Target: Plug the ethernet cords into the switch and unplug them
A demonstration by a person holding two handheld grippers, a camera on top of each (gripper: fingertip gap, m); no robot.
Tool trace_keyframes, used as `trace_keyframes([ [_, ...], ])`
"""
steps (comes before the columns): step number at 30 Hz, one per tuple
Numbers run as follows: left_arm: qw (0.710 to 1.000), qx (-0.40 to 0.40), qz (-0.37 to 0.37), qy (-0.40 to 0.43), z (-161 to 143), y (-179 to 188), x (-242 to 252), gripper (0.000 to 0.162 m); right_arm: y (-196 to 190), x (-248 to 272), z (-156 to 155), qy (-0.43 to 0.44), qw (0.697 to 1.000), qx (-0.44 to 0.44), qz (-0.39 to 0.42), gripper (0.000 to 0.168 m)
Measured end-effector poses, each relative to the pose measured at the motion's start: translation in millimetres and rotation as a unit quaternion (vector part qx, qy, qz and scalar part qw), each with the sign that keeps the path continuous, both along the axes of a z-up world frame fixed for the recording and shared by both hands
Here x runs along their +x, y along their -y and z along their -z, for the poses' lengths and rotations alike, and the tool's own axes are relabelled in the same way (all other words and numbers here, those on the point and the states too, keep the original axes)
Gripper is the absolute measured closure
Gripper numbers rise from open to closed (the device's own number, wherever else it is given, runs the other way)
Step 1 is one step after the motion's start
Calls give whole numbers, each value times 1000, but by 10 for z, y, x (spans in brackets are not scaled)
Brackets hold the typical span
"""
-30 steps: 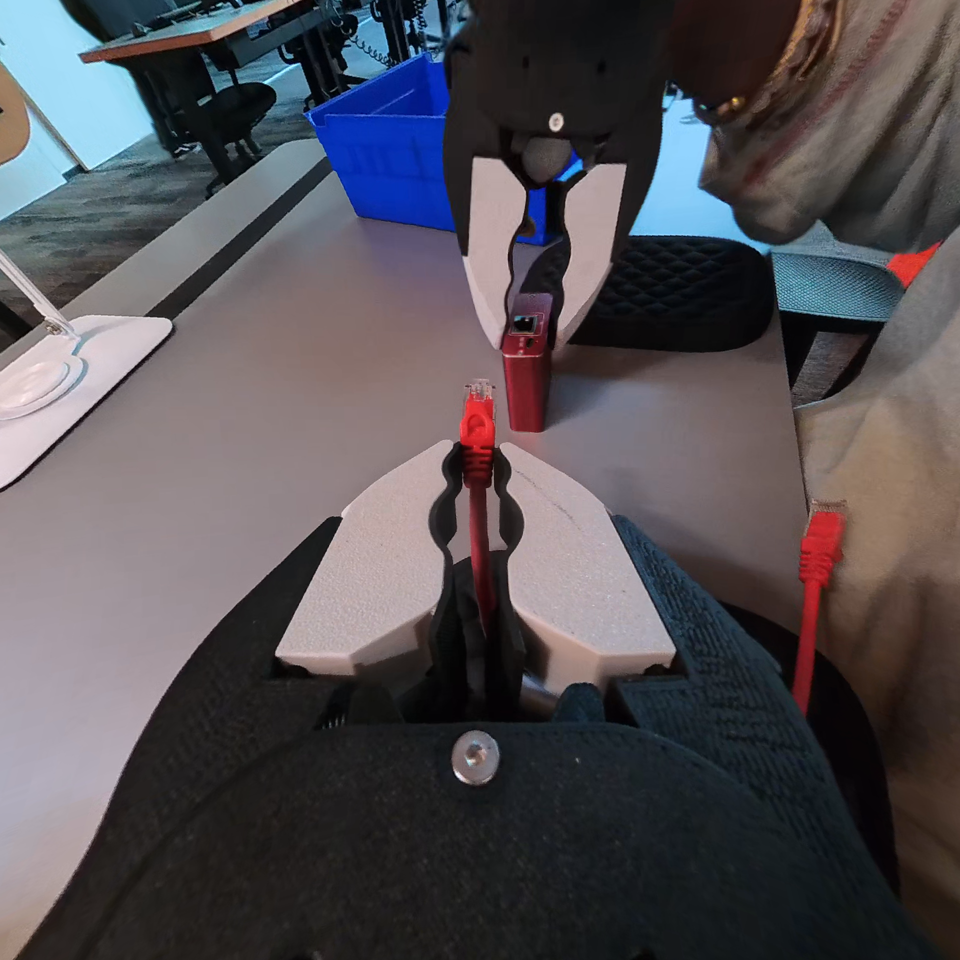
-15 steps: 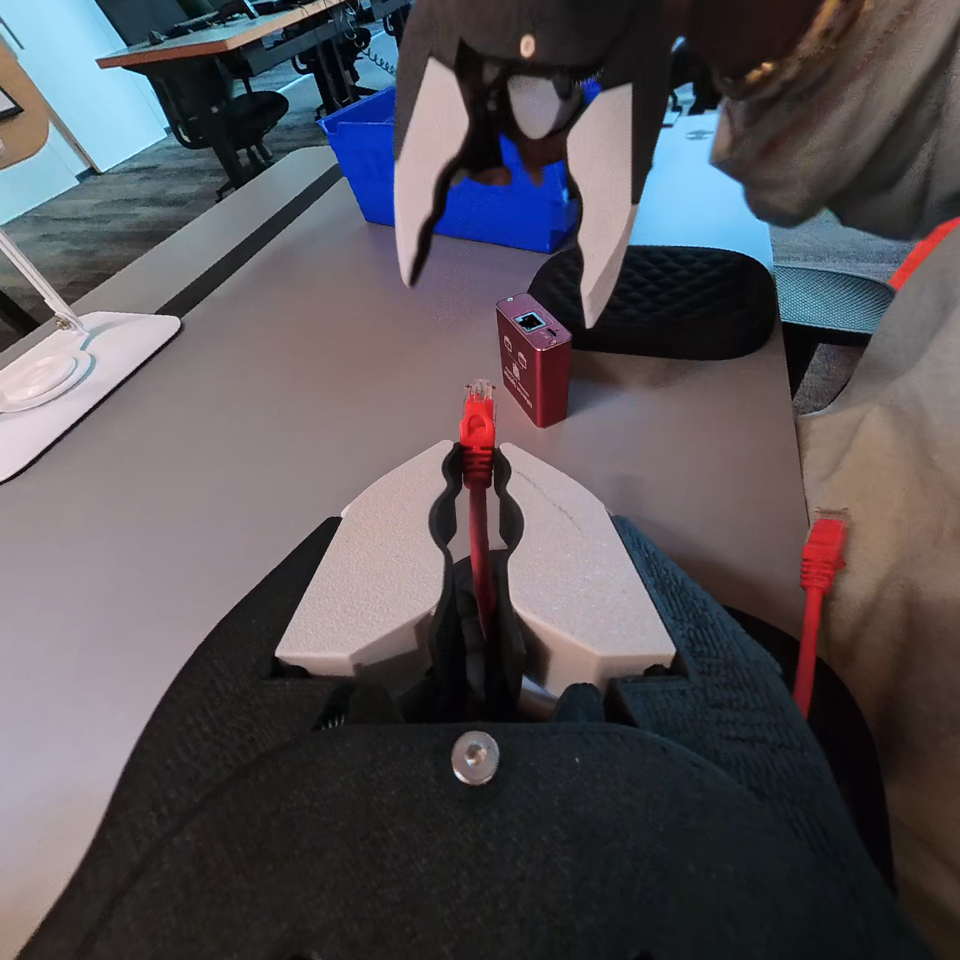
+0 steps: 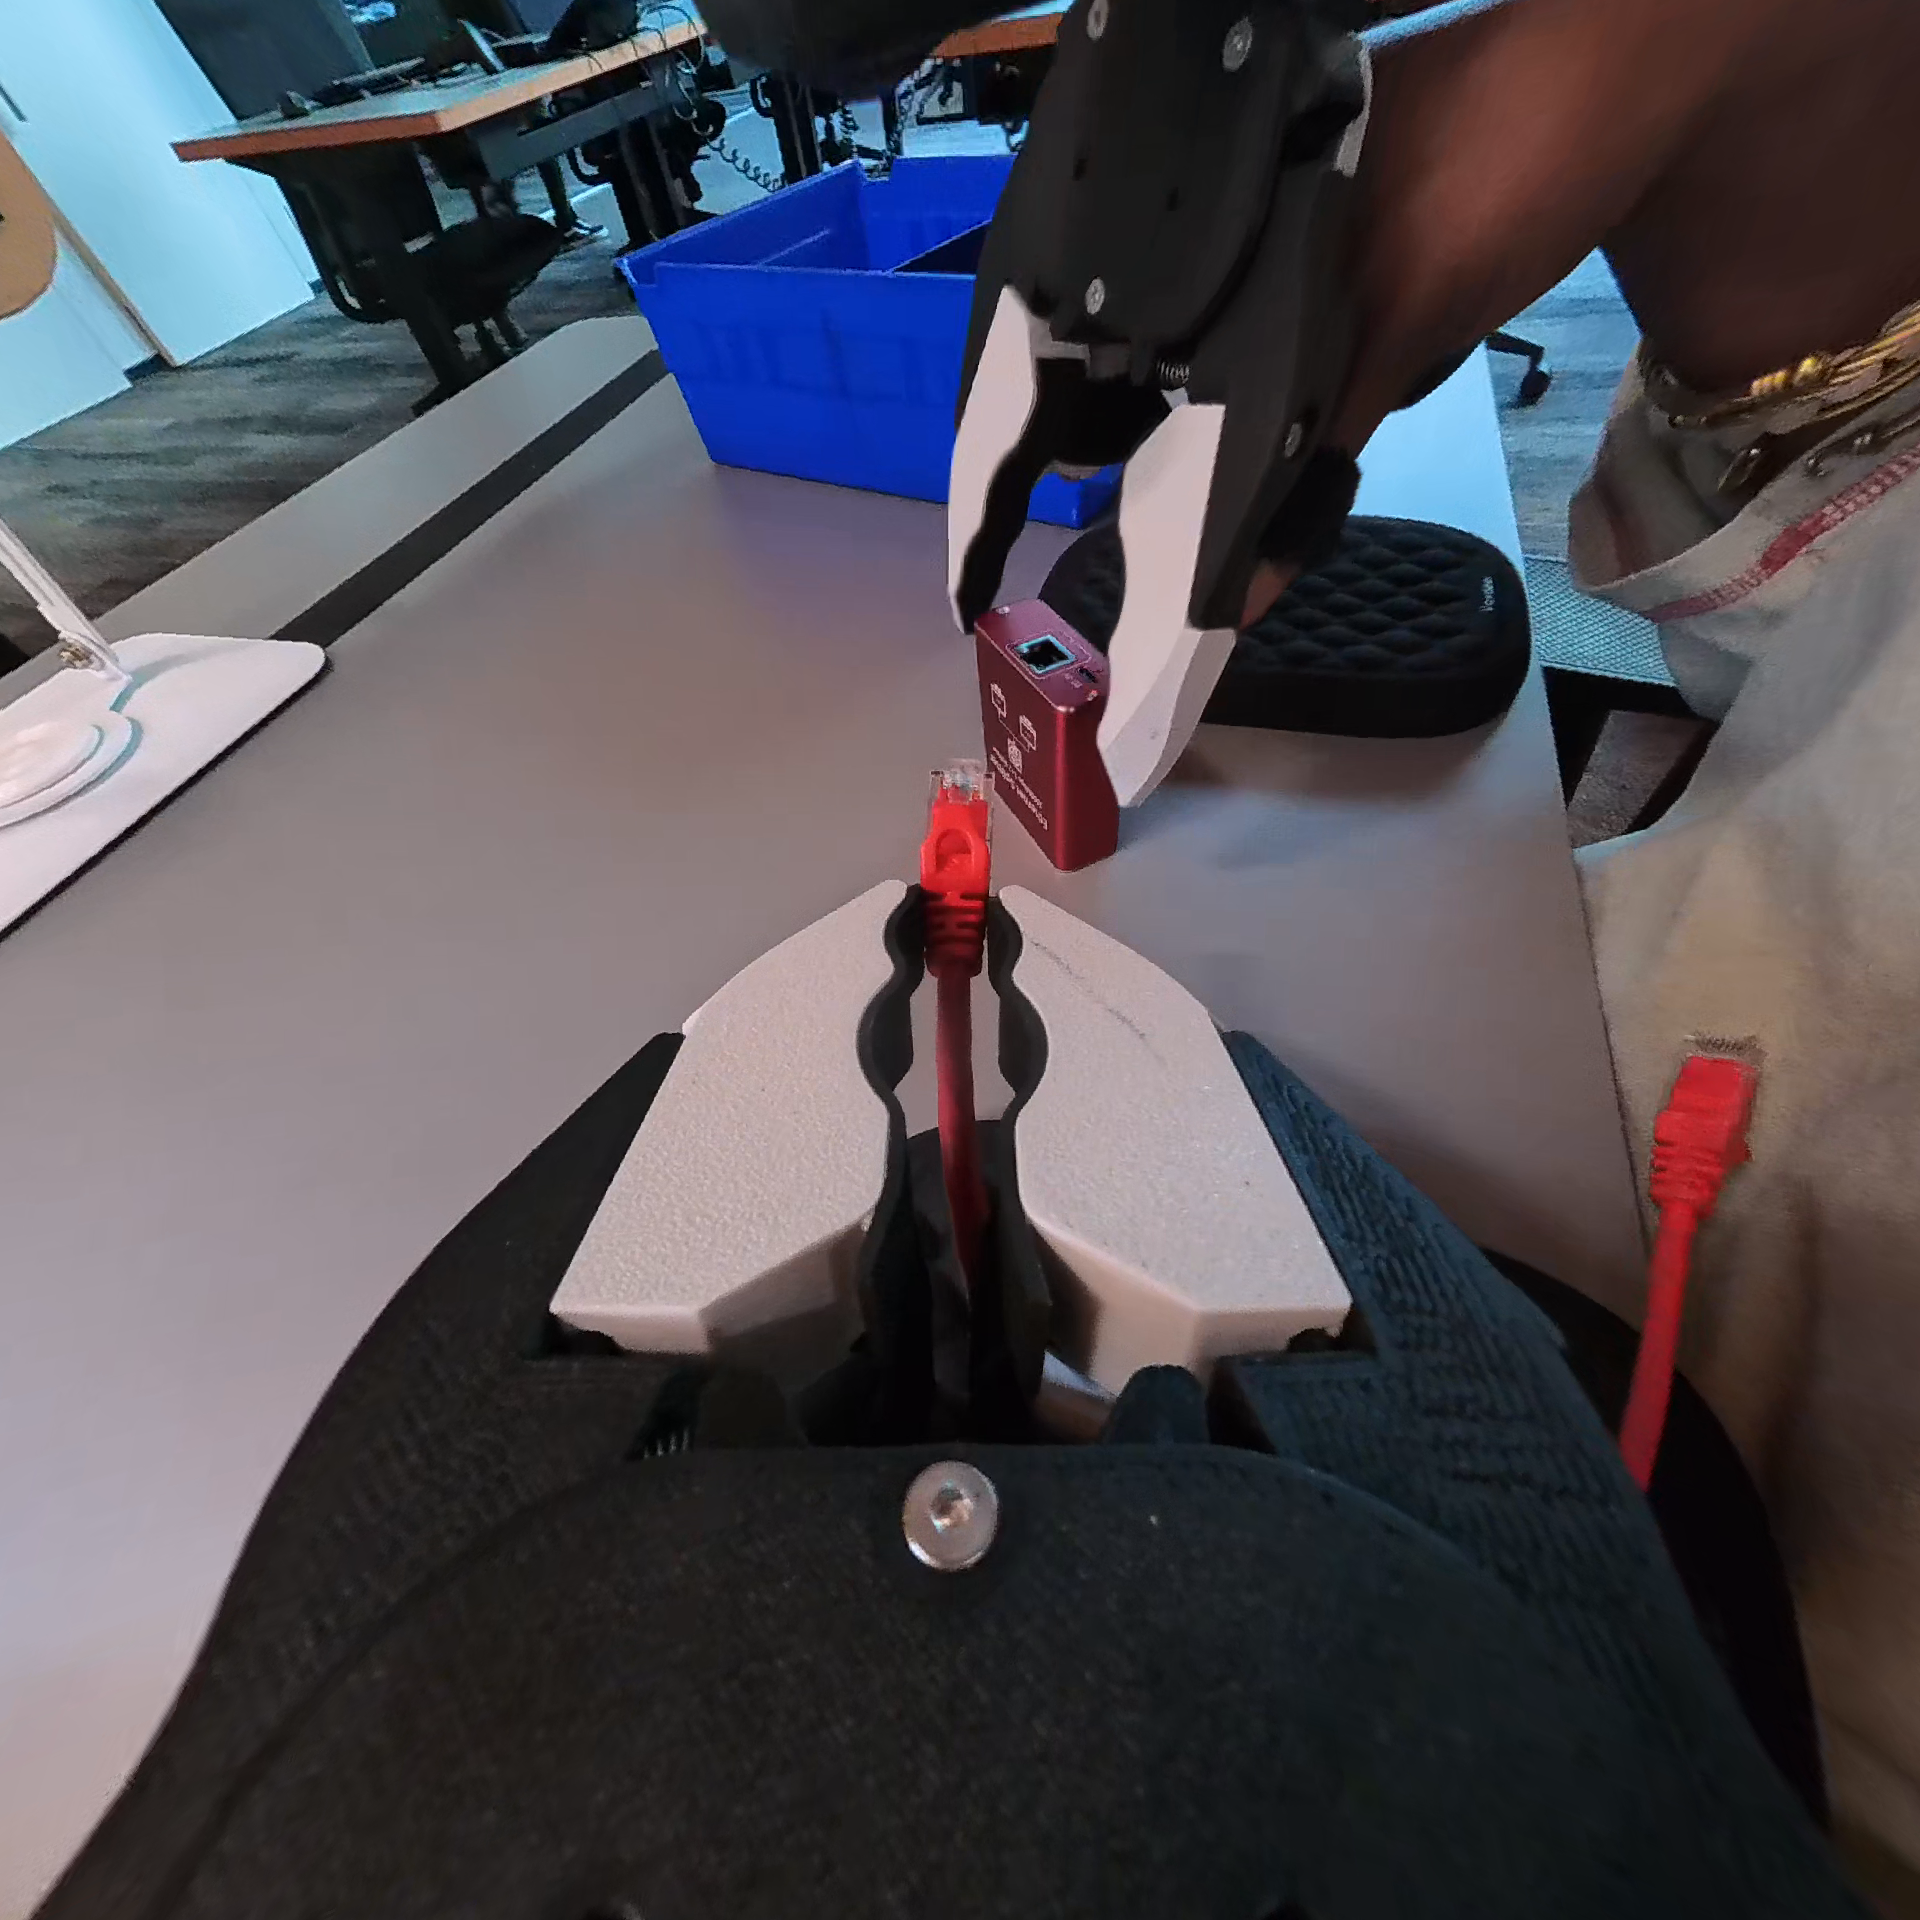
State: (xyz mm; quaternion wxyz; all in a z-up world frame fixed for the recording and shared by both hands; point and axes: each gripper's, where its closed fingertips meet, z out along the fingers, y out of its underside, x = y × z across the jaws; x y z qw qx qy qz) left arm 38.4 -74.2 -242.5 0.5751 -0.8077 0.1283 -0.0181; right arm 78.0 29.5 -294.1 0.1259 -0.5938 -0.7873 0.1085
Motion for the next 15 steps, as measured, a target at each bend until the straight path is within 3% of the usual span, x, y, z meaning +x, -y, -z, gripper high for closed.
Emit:
trace_keyframes([
  [4, 1000, -3, 1, -1, 20, -6, 3, 150, 1, -3, 88, 30, 999, 12, -11, 74],
  [7, 1000, -7, -2, -4, 32, -7, -6, 150, -40, 26, 226, 60, 998, 23, -18, 86],
  [12, 1000, -12, -5, -3, 59, -4, -22, 150, -31, -27, 200, -5, 997, -30, -75, 86],
  [15, 1000, -13, -7, -1, 51, -13, -25, 150, 31, -52, 23, -115, 975, -131, -141, 86],
])
